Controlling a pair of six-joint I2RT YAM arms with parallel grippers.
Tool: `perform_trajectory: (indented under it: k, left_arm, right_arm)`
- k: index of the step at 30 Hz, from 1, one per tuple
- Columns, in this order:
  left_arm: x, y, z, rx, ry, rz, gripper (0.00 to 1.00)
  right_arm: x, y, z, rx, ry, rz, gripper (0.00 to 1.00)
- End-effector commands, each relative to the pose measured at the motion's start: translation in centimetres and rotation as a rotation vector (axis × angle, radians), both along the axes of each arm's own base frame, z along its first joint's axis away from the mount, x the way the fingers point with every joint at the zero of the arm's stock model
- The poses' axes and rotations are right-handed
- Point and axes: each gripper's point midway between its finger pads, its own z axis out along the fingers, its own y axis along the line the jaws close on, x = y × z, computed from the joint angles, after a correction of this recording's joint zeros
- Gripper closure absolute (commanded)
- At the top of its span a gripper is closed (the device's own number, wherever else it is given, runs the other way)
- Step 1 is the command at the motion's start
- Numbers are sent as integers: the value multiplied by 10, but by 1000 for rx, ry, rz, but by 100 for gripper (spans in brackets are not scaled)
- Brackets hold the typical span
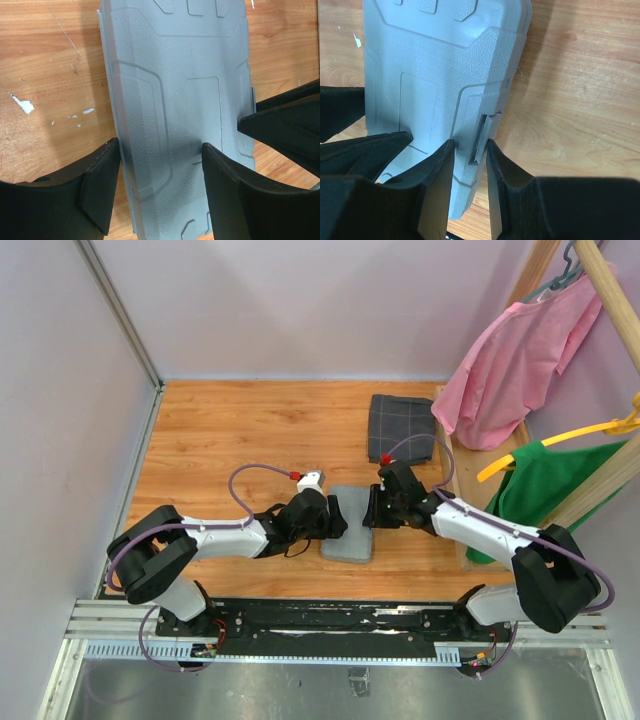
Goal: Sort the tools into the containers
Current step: Close the storage box at the center of the board.
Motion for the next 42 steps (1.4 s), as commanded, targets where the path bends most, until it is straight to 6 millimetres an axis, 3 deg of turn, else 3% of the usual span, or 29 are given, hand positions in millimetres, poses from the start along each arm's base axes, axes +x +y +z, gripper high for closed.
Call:
perform_trajectory:
  k: [1, 9, 12, 18, 23, 26, 33, 42]
  left_arm:
    - [-59, -19, -31, 30, 151, -207, 36]
    - [-59, -19, -29, 24, 147, -208, 36]
    - [-58, -18, -29, 28, 145, -205, 36]
    - [-46, -9, -19, 76, 88, -163, 35]
    - [-32, -4, 7, 97, 3, -142, 29]
    - [-23, 1, 25, 90, -42, -130, 27]
    - [1, 34, 64, 81, -133, -46, 23]
    - [15, 92, 80, 144, -176, 67, 16]
  right_arm:
    - [-32, 7, -40, -20, 95, 45, 88]
    - [-41, 14, -54, 37, 139, 33, 96]
    - [-37, 9, -50, 23, 110, 14, 96]
    - [-12, 16, 7, 60, -85, 76, 86]
    - [1, 13, 52, 55, -227, 110, 75]
    - [0, 6, 64, 49, -265, 106, 69]
    - [-19, -9, 64, 57, -295, 142, 52]
    - [-64, -17, 45, 101, -266, 279, 37]
